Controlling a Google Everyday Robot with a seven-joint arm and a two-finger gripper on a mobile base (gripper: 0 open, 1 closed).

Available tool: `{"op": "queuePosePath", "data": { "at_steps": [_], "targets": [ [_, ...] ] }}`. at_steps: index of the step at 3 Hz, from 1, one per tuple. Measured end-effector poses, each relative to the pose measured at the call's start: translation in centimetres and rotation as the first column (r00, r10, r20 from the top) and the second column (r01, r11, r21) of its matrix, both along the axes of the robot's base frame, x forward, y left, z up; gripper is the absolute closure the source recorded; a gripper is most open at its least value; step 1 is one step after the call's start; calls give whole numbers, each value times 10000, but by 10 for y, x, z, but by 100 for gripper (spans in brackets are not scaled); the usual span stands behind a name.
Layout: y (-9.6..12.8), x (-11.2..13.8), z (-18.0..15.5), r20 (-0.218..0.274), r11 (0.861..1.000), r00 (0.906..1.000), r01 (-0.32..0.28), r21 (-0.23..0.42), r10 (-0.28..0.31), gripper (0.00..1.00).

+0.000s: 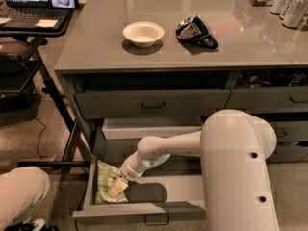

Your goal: Pick green jalapeno chip bag from middle drawer and place on counter

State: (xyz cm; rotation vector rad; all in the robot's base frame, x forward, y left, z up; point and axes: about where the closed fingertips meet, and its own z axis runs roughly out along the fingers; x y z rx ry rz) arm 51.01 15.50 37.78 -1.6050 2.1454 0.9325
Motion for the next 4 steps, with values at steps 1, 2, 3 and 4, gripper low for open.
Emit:
{"op": "queuePosePath", "data": {
  "at_steps": [1, 2, 3, 4],
  "targets": [
    [5, -2, -3, -80, 9997, 9998, -180, 158, 181, 65],
    [6, -2, -1, -95, 9995, 9997, -216, 221, 218, 89],
    [3, -2, 1, 39, 9986, 9997, -222, 485, 221, 100],
    [-17, 2, 20, 594, 9985, 9982, -59, 545, 26, 100]
  ]
}}
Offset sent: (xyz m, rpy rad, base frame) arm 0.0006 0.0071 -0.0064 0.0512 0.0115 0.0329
